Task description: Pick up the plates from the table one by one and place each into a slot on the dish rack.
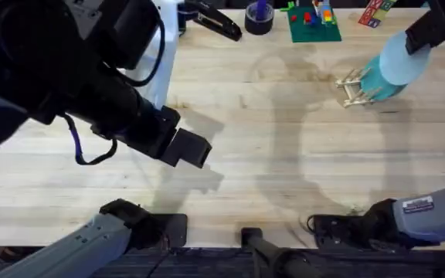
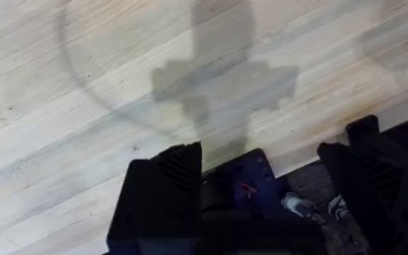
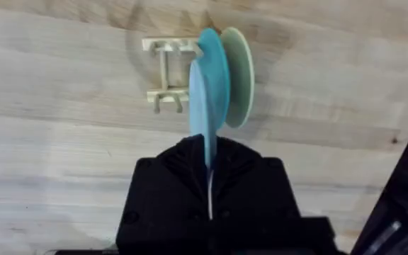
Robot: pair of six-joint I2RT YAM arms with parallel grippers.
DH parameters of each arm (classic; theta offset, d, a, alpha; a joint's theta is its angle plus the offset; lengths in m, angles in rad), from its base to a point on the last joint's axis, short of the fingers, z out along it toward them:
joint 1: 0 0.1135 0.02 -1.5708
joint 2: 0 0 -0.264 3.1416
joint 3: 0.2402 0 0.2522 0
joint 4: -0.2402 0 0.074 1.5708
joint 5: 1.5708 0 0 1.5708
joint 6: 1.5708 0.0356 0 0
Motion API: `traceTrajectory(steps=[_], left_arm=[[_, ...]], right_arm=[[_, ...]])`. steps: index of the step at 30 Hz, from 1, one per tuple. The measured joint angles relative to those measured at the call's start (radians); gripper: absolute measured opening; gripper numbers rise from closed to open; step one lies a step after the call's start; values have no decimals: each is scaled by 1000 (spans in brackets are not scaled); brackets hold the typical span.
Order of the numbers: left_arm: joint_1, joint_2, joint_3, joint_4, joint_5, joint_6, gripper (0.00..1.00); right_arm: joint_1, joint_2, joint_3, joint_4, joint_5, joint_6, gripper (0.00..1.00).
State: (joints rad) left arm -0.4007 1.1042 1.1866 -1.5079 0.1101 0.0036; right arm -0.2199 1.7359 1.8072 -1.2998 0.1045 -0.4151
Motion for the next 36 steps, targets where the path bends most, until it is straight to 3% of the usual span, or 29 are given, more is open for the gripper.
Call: traceTrajectory(steps=[23,36], left_arm=[[0,0,0,0,-1,0,995],[0,0,0,0,-2,0,995]], right_arm=[[0,69,0,44,-23,-20,29],[0,167,0,47,-23,-20,29]])
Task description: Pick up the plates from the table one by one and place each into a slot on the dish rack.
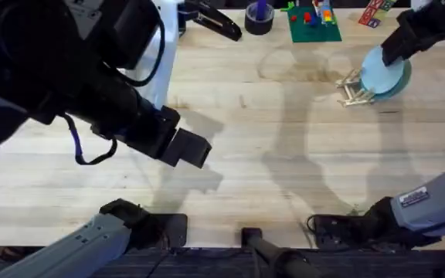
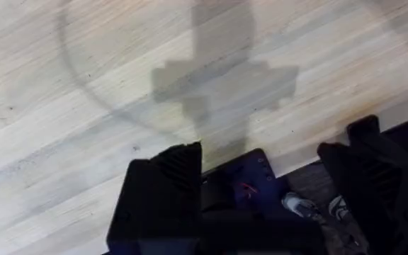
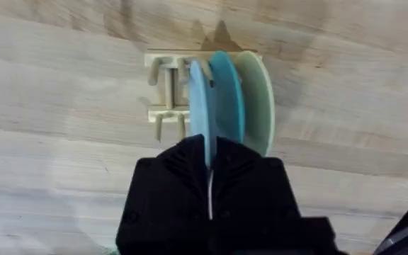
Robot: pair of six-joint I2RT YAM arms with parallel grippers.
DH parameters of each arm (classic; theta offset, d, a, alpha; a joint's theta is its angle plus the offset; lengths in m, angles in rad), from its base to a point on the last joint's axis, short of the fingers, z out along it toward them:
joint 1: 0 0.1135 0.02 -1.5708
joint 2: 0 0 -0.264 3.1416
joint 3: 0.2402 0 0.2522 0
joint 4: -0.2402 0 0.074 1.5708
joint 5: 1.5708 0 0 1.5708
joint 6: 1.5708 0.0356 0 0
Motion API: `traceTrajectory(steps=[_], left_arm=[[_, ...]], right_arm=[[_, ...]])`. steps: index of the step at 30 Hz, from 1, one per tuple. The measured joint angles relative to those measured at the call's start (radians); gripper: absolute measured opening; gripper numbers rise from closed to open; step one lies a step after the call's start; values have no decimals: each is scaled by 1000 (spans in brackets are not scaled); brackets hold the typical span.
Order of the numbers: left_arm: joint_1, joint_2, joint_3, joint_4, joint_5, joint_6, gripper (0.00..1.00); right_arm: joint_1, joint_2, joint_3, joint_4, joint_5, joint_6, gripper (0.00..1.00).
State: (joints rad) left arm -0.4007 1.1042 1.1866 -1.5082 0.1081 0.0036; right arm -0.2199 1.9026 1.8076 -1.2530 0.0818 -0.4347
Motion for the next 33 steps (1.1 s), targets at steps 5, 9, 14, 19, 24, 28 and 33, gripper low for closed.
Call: traceTrajectory(steps=[5,9,14,19,24,28,33], left_arm=[[0,0,0,0,0,0,995],[0,0,0,0,0,0,995],[0,0,0,0,0,0,995],[0,0,0,0,0,0,995],[0,0,0,0,0,0,995],[0,0,0,0,0,0,995],[0,0,0,0,0,0,996]], right_arm=[[0,0,0,0,0,0,29],[0,0,0,-1,0,0,29],[0,0,0,0,0,0,149],[0,0,0,-1,0,0,273],[0,0,0,-1,0,0,273],[0,0,0,-1,0,14,273],[4,0,0,-8,0,32,275]])
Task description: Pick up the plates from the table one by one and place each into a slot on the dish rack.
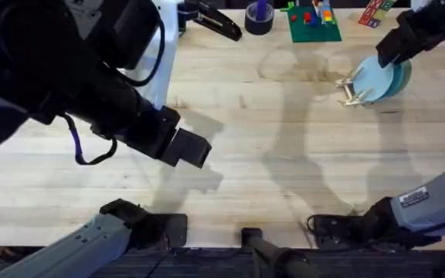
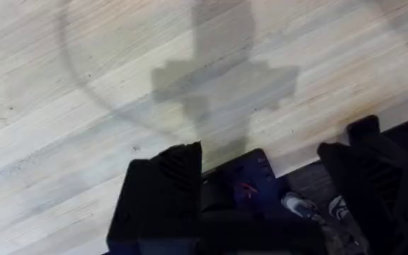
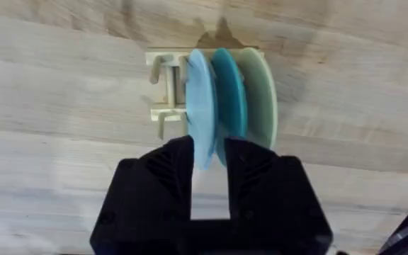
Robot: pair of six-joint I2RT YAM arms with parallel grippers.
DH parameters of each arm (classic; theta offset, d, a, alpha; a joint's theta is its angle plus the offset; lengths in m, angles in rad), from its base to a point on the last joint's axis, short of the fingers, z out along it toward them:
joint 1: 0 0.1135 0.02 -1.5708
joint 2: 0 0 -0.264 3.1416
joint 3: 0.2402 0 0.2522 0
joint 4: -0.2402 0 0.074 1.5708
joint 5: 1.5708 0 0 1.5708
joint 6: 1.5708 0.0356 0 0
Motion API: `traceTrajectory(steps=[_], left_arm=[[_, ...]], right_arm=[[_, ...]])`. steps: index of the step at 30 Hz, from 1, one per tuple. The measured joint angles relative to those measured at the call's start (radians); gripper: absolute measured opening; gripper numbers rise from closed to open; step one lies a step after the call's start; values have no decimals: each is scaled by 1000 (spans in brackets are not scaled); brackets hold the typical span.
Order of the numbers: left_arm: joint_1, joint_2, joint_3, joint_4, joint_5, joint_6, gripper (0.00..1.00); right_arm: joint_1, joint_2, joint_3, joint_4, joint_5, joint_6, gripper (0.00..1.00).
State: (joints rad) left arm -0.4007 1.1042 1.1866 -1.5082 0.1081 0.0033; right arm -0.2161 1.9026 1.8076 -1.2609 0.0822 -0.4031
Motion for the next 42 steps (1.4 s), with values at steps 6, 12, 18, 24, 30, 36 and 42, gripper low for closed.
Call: traceTrajectory(steps=[6,12,18,24,30,36,42], left_arm=[[0,0,0,0,0,0,995],[0,0,0,0,0,0,995],[0,0,0,0,0,0,995],[0,0,0,0,0,0,995],[0,0,0,0,0,0,995],[0,0,0,0,0,0,995],[0,0,0,0,0,0,995]], right_arm=[[28,-54,0,-42,0,17,499],[83,-163,0,-92,0,44,989],[163,-259,0,-137,0,87,994],[242,-349,0,-176,0,146,995],[332,-390,2,-214,-25,191,994],[435,-394,-44,-207,-42,214,994],[500,-449,-223,-141,-57,260,994]])
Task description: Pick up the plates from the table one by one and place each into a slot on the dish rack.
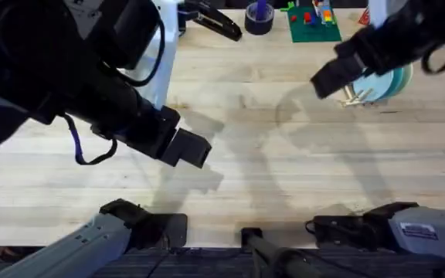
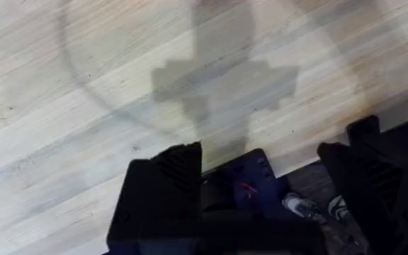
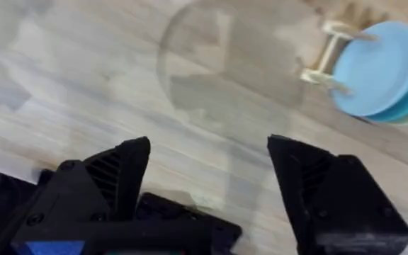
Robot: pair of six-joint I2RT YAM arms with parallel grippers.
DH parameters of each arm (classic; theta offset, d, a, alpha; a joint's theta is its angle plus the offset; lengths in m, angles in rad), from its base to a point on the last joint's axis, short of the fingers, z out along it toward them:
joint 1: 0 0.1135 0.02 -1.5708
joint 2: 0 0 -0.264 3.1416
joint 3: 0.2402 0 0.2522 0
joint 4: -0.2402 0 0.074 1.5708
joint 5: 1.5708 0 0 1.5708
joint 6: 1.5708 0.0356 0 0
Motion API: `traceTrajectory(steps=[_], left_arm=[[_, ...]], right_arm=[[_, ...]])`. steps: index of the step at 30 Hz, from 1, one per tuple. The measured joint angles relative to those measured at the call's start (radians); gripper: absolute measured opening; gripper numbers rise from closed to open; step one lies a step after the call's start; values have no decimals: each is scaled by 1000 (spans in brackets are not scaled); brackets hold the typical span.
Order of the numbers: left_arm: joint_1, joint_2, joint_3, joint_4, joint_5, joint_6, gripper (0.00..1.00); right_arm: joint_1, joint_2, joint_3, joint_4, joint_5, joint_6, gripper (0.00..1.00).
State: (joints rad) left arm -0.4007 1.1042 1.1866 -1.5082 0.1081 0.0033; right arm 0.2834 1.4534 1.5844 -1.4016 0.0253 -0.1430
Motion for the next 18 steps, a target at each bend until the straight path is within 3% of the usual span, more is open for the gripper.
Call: traceTrajectory(steps=[7,18], left_arm=[[0,0,0,0,0,0,996],[0,0,0,0,0,0,995]], right_arm=[[19,-144,-195,91,-63,53,995],[20,-173,-240,88,-129,73,995]])
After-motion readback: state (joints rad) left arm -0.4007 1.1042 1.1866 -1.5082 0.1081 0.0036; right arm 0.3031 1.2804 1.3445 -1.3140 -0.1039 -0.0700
